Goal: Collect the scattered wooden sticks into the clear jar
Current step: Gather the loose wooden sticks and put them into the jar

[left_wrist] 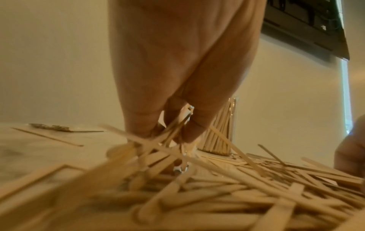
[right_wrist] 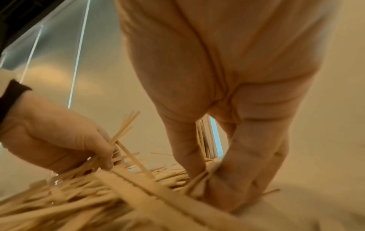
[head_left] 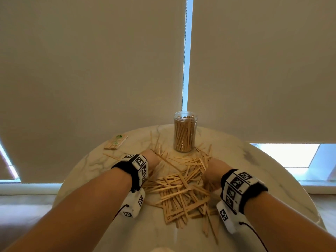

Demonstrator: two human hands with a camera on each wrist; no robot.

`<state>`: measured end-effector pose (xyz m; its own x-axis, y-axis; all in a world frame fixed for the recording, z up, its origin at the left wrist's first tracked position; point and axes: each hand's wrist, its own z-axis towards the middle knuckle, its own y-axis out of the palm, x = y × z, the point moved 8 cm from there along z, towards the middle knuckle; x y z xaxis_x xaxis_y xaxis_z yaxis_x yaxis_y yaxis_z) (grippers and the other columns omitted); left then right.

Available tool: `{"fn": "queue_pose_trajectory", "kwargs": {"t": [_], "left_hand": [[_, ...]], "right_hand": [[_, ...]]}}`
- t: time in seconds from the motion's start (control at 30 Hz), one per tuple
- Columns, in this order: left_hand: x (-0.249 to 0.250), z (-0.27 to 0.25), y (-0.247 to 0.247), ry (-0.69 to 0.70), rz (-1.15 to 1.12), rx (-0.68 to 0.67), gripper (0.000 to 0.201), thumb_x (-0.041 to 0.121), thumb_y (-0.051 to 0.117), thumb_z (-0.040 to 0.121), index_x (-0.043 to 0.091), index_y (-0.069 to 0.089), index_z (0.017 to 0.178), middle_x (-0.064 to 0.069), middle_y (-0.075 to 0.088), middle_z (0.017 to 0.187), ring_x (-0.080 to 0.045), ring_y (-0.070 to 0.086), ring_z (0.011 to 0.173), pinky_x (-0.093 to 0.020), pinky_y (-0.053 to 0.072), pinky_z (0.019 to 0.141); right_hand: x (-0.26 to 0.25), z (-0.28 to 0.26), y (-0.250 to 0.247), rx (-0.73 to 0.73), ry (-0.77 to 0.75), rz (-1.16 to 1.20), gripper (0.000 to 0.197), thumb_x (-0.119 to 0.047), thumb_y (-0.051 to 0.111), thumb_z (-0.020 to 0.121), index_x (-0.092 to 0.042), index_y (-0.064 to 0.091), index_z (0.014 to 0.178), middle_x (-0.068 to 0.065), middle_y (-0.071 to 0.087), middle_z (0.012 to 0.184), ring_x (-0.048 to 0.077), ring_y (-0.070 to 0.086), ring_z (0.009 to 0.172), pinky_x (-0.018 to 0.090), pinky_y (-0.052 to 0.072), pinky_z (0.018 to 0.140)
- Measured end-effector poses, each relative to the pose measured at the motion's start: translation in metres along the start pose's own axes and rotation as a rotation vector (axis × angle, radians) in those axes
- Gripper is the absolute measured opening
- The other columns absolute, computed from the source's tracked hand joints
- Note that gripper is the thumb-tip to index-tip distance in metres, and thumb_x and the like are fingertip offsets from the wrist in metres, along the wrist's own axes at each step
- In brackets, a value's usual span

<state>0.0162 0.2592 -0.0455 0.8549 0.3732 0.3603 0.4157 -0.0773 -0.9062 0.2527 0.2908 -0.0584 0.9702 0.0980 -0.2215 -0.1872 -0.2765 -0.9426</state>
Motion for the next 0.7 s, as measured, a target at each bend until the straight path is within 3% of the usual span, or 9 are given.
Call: {"fn": "queue_pose_trajectory", "kwargs": {"t": [0.07,0.13,0.17,0.27,0.33,0.43,0.5,0.6,0.7], "left_hand": [[-0.005,0.003,-0.005,0.011,-0.173,0.042,0.035,0.018,0.038,0.106,-0.005,0.063,0.116,-0.015,0.066,0.101,-0.029,0.065,0.090,-0.030,0.049,0.077],[-0.013,0.007,-0.007,-0.017,-0.476,0.077,0.034,0.015,0.038,0.106,-0.004,0.059,0.088,-0.013,0.059,0.078,-0.023,0.058,0.063,-0.031,0.049,0.061],[-0.015,0.007,-0.006,-0.040,-0.632,0.080,0.032,0.012,0.037,0.106,0.000,0.054,0.082,-0.013,0.058,0.075,-0.022,0.056,0.059,-0.031,0.048,0.055],[-0.013,0.006,-0.012,-0.020,-0.922,0.125,0.018,0.011,0.036,0.106,0.001,0.051,0.102,-0.010,0.056,0.076,-0.020,0.054,0.057,-0.029,0.049,0.050],[-0.008,0.007,-0.018,0.034,-0.968,0.155,0.024,0.014,0.039,0.104,0.001,0.053,0.119,-0.007,0.051,0.076,-0.018,0.049,0.057,-0.030,0.047,0.048],[0.000,0.007,-0.018,0.078,-0.976,0.135,0.023,0.019,0.042,0.102,0.007,0.058,0.114,-0.004,0.047,0.074,-0.016,0.042,0.057,-0.028,0.037,0.050],[0.005,0.005,-0.019,0.106,-0.990,0.139,0.021,0.024,0.042,0.104,0.011,0.057,0.105,-0.003,0.047,0.073,-0.015,0.041,0.057,-0.028,0.035,0.051],[0.010,0.001,-0.027,0.162,-0.976,0.213,0.029,0.036,0.037,0.107,0.016,0.054,0.094,-0.002,0.050,0.079,-0.014,0.044,0.061,-0.030,0.039,0.056],[0.015,-0.006,-0.035,0.217,-1.063,0.255,0.034,0.047,0.039,0.105,0.019,0.054,0.096,0.000,0.049,0.077,-0.013,0.041,0.058,-0.029,0.038,0.056]], "right_hand": [[0.007,0.002,-0.001,0.001,0.029,0.105,0.028,-0.021,0.067,0.092,-0.002,0.069,0.112,0.006,0.064,0.099,0.021,0.061,0.090,0.025,0.051,0.077],[0.011,0.003,0.000,-0.013,0.030,0.190,0.028,-0.019,0.066,0.093,0.001,0.071,0.111,0.010,0.070,0.108,0.025,0.067,0.100,0.031,0.056,0.091],[0.012,0.003,0.000,-0.017,0.028,0.227,0.027,-0.019,0.067,0.092,0.001,0.072,0.110,0.013,0.072,0.110,0.027,0.069,0.103,0.037,0.057,0.093],[0.015,0.002,-0.006,0.004,0.038,0.367,0.017,-0.017,0.073,0.089,-0.001,0.076,0.091,0.012,0.075,0.090,0.024,0.073,0.083,0.035,0.061,0.081],[0.014,-0.002,-0.014,0.038,0.024,0.444,0.017,-0.016,0.076,0.087,-0.006,0.073,0.074,0.009,0.073,0.079,0.021,0.068,0.070,0.032,0.060,0.073],[0.008,-0.012,-0.030,0.135,-0.026,0.530,0.013,-0.012,0.078,0.083,-0.007,0.068,0.078,0.011,0.074,0.084,0.026,0.072,0.078,0.040,0.061,0.081],[0.003,-0.017,-0.040,0.206,-0.062,0.617,0.012,-0.008,0.077,0.082,-0.005,0.067,0.088,0.013,0.076,0.083,0.028,0.075,0.076,0.045,0.062,0.077],[-0.010,-0.026,-0.049,0.259,-0.155,0.684,0.015,-0.006,0.075,0.085,-0.012,0.063,0.092,0.010,0.074,0.085,0.028,0.073,0.078,0.045,0.062,0.074],[-0.025,-0.032,-0.060,0.341,-0.252,0.660,0.015,-0.012,0.074,0.086,-0.018,0.061,0.092,0.005,0.073,0.085,0.025,0.071,0.079,0.043,0.060,0.074]]}}
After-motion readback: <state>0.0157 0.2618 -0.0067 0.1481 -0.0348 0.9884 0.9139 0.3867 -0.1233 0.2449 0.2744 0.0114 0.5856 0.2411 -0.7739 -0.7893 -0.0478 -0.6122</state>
